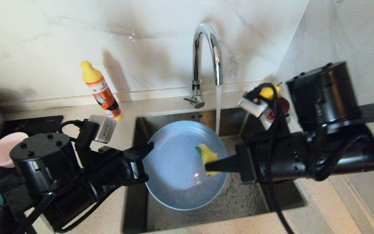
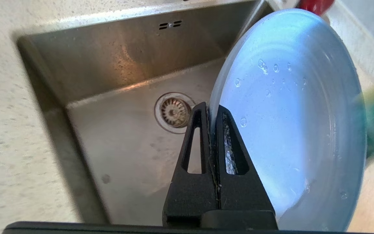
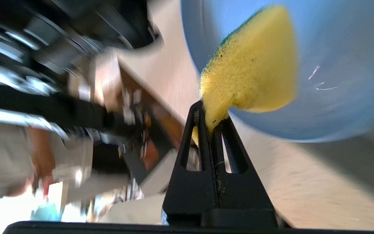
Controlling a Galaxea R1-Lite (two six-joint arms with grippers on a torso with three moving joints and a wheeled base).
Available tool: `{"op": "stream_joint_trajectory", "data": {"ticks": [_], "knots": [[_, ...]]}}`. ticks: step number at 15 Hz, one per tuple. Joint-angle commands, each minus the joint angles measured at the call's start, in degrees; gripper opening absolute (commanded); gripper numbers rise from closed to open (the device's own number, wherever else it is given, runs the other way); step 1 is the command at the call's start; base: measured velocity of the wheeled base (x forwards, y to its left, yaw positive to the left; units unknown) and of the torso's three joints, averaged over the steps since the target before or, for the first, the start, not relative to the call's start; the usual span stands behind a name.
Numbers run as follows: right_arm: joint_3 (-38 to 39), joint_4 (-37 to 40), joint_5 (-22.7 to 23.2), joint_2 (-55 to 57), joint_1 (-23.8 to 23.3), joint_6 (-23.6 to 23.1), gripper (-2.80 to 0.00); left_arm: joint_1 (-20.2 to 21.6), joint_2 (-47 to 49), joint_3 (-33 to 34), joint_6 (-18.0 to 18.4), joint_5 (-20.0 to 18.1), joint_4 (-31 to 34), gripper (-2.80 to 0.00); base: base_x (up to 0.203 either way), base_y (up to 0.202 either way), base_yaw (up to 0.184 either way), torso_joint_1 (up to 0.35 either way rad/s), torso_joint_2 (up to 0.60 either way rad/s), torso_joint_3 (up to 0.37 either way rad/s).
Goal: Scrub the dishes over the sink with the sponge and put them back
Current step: Wipe the plate, then rinse the plate
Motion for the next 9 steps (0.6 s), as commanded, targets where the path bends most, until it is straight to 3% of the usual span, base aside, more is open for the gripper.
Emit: {"op": "stream_joint_trajectory", "data": {"ticks": [1,5,9], "knots": [[-0.83,2.09,0.16,-10.1,-6.14,0.1,-2.8,0.01,3.16,-1.48,-0.92,-0.02,0.25,-2.8,0.0,0.0,0.0,0.0,0.0,0.0],[4.78,7.94,3.47,-21.45,-18.81,0.91,-2.8,-0.05,9.69,-7.57,-3.95,0.13,2.91,-2.8,0.0,0.0,0.0,0.0,0.0,0.0],[11.55,9.62,7.45,-26.69,-31.92,1.92,-2.8,-0.05,14.14,-21.08,-9.57,1.14,15.96,-2.8,0.0,0.0,0.0,0.0,0.0,0.0]]}}
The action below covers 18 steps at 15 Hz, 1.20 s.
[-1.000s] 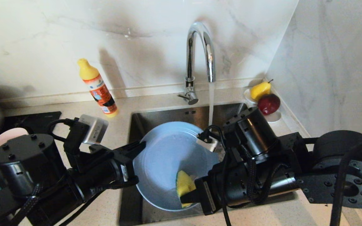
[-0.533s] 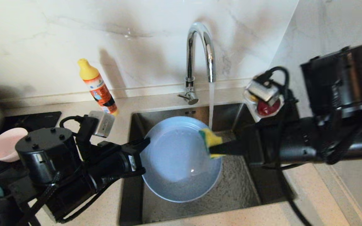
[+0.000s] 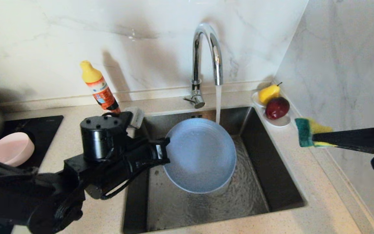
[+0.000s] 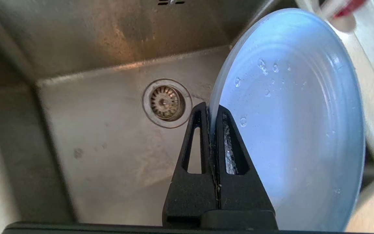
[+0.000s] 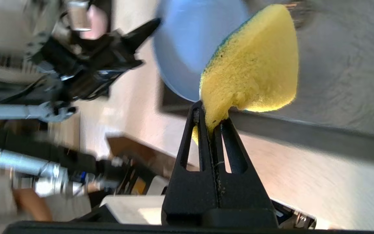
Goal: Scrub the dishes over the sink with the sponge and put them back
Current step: Rinse the plate
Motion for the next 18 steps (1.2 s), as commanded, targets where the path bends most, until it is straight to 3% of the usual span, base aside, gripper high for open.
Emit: {"op": "stream_joint_trajectory", "data": {"ticks": [1,3,7,14,18], "knots": [[4.21,0.23,1.74,-4.81,-5.96,1.09,-2.8,-0.02,5.0,-8.62,-3.6,0.18,7.57,-2.8,0.0,0.0,0.0,0.0,0.0,0.0],[7.05,0.26,3.67,-6.2,-8.49,1.43,-2.8,-0.06,9.38,-14.4,-6.43,0.2,11.4,-2.8,0.0,0.0,0.0,0.0,0.0,0.0],[11.39,-0.18,4.97,-8.48,-8.8,1.46,-2.8,-0.42,15.89,-21.8,-8.22,-0.13,12.44,-2.8,0.0,0.0,0.0,0.0,0.0,0.0],[15.51,-0.35,5.37,-9.93,-8.8,1.51,-2.8,-3.23,20.51,-28.3,-10.87,-0.78,14.22,-2.8,0.0,0.0,0.0,0.0,0.0,0.0],[16.36,-0.44,5.37,-10.51,-8.8,1.46,-2.8,-3.17,20.03,-26.89,-11.5,0.28,14.16,-2.8,0.0,0.0,0.0,0.0,0.0,0.0]]}}
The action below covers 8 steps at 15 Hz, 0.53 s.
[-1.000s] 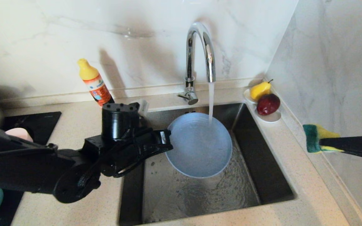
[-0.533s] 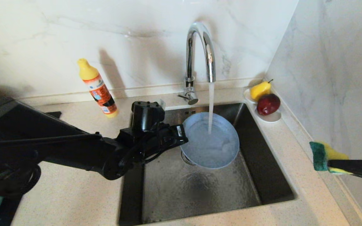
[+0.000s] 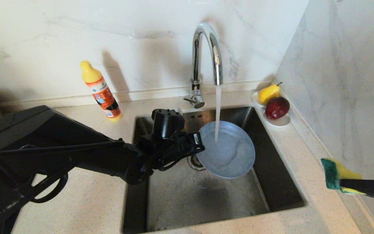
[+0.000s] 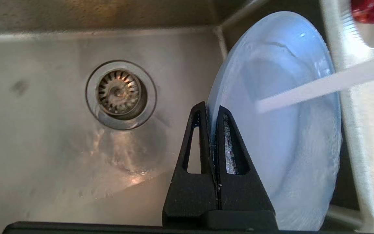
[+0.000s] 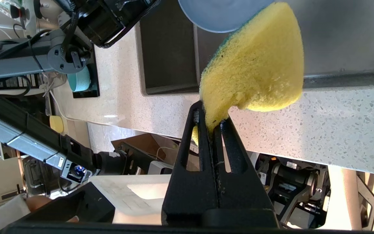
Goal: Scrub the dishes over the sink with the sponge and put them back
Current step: Rinse the plate
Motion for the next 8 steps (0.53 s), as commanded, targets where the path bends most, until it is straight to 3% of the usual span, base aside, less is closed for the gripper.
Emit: {"op": "stream_joint_trajectory", "data": {"ticks": [1,3,4,6,8], "knots": [[0.79,0.06,0.17,-0.36,0.05,0.18,-2.8,0.14,-1.42,2.07,0.01,0.87,-0.39,-2.8,0.0,0.0,0.0,0.0,0.0,0.0],[1.83,0.06,0.17,-0.86,0.05,0.18,-2.8,2.05,-5.82,5.54,1.43,1.94,-0.29,-2.8,0.0,0.0,0.0,0.0,0.0,0.0],[2.28,0.06,0.26,-0.97,0.13,0.18,-2.8,3.43,-8.19,7.39,3.78,2.7,-0.36,-2.8,0.0,0.0,0.0,0.0,0.0,0.0],[2.91,0.06,0.17,-1.32,0.13,0.18,-2.8,6.35,-12.46,10.44,11.26,9.38,-1.05,-2.8,0.0,0.0,0.0,0.0,0.0,0.0],[3.89,0.06,0.17,-1.73,0.19,0.18,-2.8,8.89,-16.18,12.65,16.13,14.21,-1.64,-2.8,0.0,0.0,0.0,0.0,0.0,0.0]]}}
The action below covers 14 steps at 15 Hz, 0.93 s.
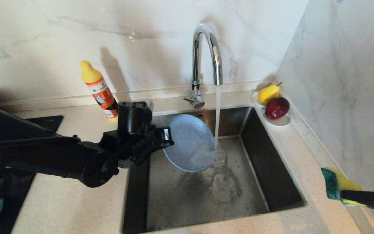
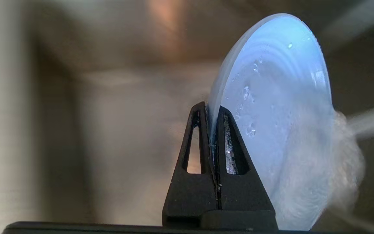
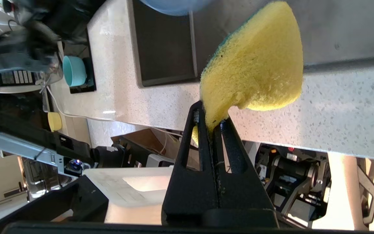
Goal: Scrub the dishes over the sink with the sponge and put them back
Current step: Rinse the plate
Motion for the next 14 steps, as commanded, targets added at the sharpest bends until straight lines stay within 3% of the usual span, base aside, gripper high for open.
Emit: {"op": "stream_joint_trajectory", "data": {"ticks": [1,3,8,14], "knots": [[1.1,0.09,0.2,-0.26,0.11,0.13,-2.8,3.33,-6.8,3.81,4.96,2.87,-0.67,-2.8,0.0,0.0,0.0,0.0,0.0,0.0],[1.79,0.11,0.2,-0.26,0.11,0.07,-2.8,5.47,-8.79,7.68,9.55,3.22,-5.16,-2.8,0.0,0.0,0.0,0.0,0.0,0.0],[3.26,0.0,0.55,0.88,0.47,0.07,-2.8,8.29,-9.75,14.34,23.68,3.26,-23.31,-2.8,0.0,0.0,0.0,0.0,0.0,0.0],[3.87,-0.35,1.08,0.89,0.47,0.07,-2.8,8.31,-10.35,14.0,25.64,2.56,-25.09,-2.8,0.0,0.0,0.0,0.0,0.0,0.0]]}}
